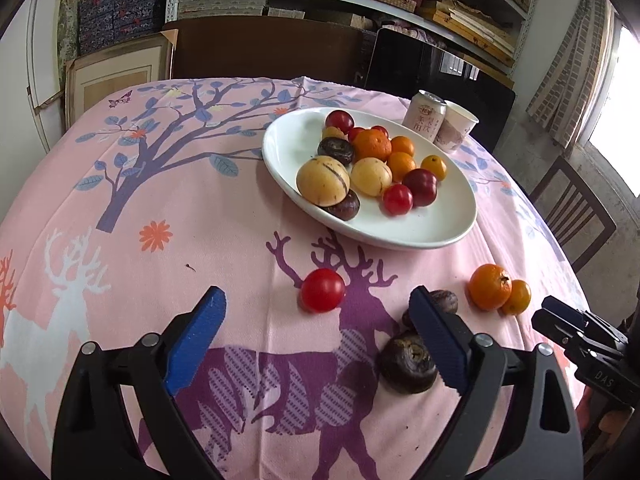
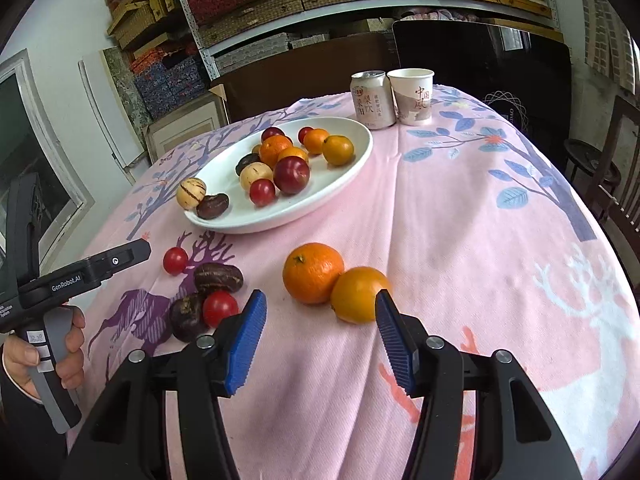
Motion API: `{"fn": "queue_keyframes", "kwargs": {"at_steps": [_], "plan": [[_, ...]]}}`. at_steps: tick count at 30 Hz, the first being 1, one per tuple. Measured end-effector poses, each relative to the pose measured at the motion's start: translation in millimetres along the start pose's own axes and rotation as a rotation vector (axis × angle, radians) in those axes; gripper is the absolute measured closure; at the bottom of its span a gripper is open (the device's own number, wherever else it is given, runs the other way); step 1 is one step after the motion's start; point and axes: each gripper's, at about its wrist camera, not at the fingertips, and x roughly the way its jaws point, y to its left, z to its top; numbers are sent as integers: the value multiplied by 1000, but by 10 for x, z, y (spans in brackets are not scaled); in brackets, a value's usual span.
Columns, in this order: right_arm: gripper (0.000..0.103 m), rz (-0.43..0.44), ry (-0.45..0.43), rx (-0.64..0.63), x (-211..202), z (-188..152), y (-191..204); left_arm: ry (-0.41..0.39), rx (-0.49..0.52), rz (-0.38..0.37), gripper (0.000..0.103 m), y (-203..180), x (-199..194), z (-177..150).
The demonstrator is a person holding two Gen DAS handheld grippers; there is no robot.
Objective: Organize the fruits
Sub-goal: 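Move both open tools back over the remaining fruits, then grasp a yellow-orange citrus with the right tool while the left tool grasps a red tomato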
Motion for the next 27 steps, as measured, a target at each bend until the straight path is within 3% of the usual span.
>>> {"fn": "queue_keyframes", "kwargs": {"at_steps": [6, 14, 18, 20, 27], "plan": [[46, -65, 47, -22, 90, -104, -11, 4, 38, 19, 12, 8, -34, -120], [46, -192, 118, -102, 453, 14, -13, 45, 27, 12, 12, 90, 48, -175], [46, -160, 105, -123, 537, 114, 9, 66, 28, 15, 12, 103, 115, -195], [64, -144, 110, -131, 557, 128, 17, 73, 26, 20, 12, 110, 144, -206], [64, -53, 83, -88, 379, 80, -6, 88, 9, 36, 13, 126, 239, -175]]}}
